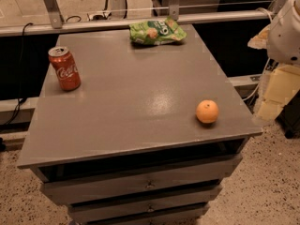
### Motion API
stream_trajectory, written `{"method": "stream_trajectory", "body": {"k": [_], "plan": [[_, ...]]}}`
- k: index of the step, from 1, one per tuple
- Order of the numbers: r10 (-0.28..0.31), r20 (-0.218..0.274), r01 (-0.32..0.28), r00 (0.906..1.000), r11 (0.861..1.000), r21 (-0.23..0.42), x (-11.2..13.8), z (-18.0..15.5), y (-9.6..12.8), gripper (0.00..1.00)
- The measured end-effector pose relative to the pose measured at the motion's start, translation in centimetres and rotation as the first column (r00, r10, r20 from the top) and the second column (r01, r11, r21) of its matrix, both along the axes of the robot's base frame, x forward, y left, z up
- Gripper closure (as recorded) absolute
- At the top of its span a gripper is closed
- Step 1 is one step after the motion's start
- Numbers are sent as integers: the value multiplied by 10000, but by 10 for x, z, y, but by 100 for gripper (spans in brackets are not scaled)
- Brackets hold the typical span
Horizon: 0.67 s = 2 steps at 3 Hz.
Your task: Move green rice chip bag near orange
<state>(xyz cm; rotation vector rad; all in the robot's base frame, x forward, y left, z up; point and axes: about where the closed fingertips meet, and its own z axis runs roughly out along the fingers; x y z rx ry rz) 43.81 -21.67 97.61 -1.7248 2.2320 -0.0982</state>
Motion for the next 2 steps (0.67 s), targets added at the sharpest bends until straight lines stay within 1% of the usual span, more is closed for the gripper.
{"method": "stream_trajectory", "body": {"k": [1,2], "plan": [[0,2,0,10000,10000,0,0,0,0,0],[120,65,-124,9999,9981,600,27,-7,14,0]]}}
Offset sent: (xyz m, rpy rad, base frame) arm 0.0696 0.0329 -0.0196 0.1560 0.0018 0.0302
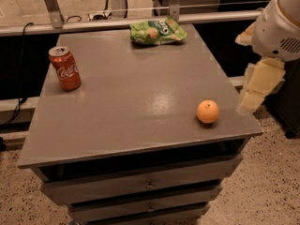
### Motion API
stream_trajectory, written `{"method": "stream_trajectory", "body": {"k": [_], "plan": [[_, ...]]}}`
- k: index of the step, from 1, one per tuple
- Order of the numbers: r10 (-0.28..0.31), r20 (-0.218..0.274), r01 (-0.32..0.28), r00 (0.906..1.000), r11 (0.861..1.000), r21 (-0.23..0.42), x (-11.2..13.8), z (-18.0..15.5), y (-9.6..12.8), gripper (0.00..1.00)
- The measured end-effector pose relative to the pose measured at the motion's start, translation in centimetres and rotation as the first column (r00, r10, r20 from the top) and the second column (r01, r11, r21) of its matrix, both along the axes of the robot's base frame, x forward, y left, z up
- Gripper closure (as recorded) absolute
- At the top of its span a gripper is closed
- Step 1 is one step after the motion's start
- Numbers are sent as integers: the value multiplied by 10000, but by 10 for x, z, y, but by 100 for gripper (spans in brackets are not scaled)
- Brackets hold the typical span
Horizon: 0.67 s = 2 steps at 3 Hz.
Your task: Move green rice chip bag near orange
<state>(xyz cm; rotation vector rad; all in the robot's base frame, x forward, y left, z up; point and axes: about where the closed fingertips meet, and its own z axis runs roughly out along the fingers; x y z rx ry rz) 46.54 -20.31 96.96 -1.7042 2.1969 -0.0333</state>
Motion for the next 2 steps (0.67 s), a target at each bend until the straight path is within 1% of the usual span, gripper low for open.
{"method": "stream_trajectory", "body": {"k": [1,2], "plan": [[90,-6,-90,10000,9990,445,20,-6,10,0],[145,-10,-144,9999,9976,679,31,-10,15,0]]}}
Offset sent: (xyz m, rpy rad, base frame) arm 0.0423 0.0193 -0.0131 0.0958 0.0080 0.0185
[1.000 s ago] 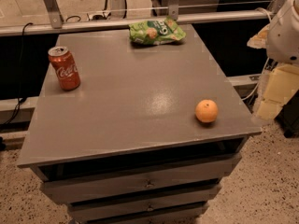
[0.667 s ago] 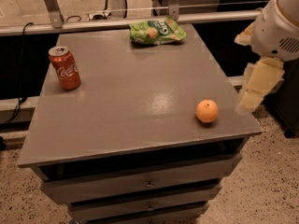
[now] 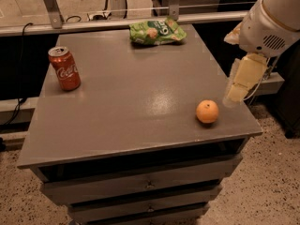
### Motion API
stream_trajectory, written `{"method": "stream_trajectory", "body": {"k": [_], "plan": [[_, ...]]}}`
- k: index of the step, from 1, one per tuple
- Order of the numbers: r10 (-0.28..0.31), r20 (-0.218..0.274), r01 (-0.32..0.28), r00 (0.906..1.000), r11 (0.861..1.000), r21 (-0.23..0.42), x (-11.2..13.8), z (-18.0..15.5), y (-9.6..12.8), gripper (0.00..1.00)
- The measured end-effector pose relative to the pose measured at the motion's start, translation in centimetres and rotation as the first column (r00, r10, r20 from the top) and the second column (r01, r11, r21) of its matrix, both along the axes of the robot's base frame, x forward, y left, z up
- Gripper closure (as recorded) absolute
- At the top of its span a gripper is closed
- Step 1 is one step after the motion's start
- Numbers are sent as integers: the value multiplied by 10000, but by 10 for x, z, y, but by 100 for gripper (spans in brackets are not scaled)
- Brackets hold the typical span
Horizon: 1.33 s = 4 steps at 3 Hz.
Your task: Move green rice chip bag near orange
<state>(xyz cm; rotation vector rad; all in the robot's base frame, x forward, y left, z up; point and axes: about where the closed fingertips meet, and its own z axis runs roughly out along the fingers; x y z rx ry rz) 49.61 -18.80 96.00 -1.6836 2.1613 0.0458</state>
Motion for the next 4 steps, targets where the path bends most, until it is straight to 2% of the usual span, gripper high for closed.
{"method": "stream_trajectory", "body": {"k": [1,2,3,4], "plan": [[30,-2,-30,10000,9999,118,5,-1,3,0],[177,590,-252,9981,9913,1289,59,-7,29,0],[218,1725,-752,9848,9480,3093,153,-11,71,0],[-34,1800,-600,9837,9364,3458,180,-23,68,0]]}}
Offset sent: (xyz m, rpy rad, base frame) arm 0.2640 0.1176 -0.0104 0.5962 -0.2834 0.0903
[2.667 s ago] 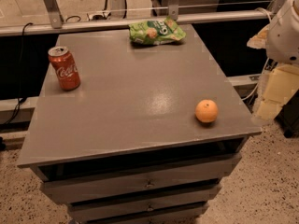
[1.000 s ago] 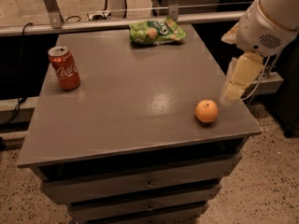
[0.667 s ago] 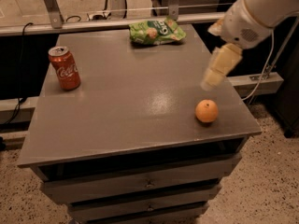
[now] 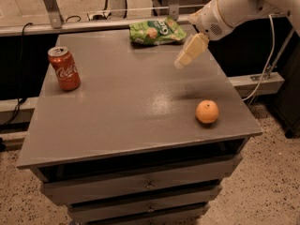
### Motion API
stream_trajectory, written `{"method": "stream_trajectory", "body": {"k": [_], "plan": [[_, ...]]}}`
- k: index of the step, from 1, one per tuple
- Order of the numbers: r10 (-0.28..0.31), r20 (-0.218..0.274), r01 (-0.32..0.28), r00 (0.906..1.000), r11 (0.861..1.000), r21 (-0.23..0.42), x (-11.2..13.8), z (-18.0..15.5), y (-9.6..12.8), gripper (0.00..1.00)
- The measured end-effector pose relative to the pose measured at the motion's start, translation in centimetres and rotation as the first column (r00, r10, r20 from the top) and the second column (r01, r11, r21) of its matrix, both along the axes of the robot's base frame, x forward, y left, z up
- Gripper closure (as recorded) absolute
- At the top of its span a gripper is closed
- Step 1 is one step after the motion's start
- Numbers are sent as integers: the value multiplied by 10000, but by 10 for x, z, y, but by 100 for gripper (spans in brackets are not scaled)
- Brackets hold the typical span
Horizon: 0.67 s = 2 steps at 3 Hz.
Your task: Move green rice chip bag near orange
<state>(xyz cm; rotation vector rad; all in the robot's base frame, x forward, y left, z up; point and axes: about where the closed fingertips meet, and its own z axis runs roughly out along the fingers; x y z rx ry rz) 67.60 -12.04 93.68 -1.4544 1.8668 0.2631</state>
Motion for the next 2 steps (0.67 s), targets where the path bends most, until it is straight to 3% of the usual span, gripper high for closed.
{"method": "stream_trajectory", "body": {"k": [1,2], "plan": [[31,-29,-31,10000,10000,-43,-3,0,1,0],[-233,276,228,9993,9996,174,15,0,11,0]]}}
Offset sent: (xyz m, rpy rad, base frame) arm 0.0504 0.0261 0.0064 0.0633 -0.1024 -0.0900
